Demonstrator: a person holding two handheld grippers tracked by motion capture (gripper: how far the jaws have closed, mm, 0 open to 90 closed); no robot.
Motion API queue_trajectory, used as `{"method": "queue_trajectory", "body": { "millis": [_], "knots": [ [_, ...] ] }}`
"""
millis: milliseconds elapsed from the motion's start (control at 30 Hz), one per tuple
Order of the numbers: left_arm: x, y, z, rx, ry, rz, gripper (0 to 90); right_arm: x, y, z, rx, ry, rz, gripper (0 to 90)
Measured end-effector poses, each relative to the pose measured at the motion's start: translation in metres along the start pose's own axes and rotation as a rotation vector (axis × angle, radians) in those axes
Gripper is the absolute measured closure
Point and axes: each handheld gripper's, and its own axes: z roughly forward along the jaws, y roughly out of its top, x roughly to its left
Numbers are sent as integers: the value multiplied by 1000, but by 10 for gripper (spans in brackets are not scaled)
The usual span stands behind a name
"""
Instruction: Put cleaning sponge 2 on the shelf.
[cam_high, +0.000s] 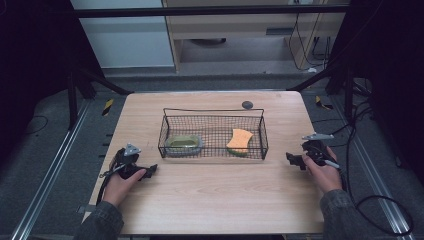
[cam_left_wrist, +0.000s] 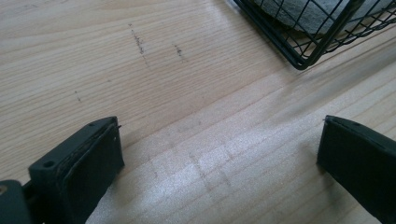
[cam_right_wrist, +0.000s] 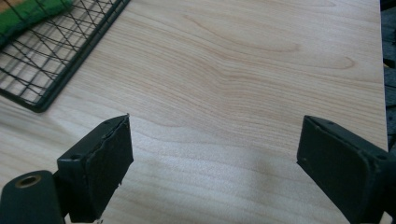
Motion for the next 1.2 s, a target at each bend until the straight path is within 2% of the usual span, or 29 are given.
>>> {"method": "queue_trajectory", "body": {
  "millis": [167,267,367,467,733,967,1100,1200],
  "knots": [
    [0,0,0,0,0,0,0,-1,0,11,-17,3,25,108],
    [0,0,0,0,0,0,0,-4,1,20,-37,-6,68,109],
    [0,0,0,0,0,0,0,-6,2,23,-42,-14,75,109],
    [0,0,0,0,0,0,0,-9,3,27,-56,-12,118,92],
    [0,0,0,0,1,0,0,-10,1,33,-45,-10,140,71],
    [0,0,0,1,1,0,0,-6,0,37,-54,-39,127,56],
    [0,0,0,1,1,0,0,-2,0,39,-51,-70,99,50],
    [0,0,0,0,1,0,0,-1,-1,39,-50,-62,83,50]
  ]
}}
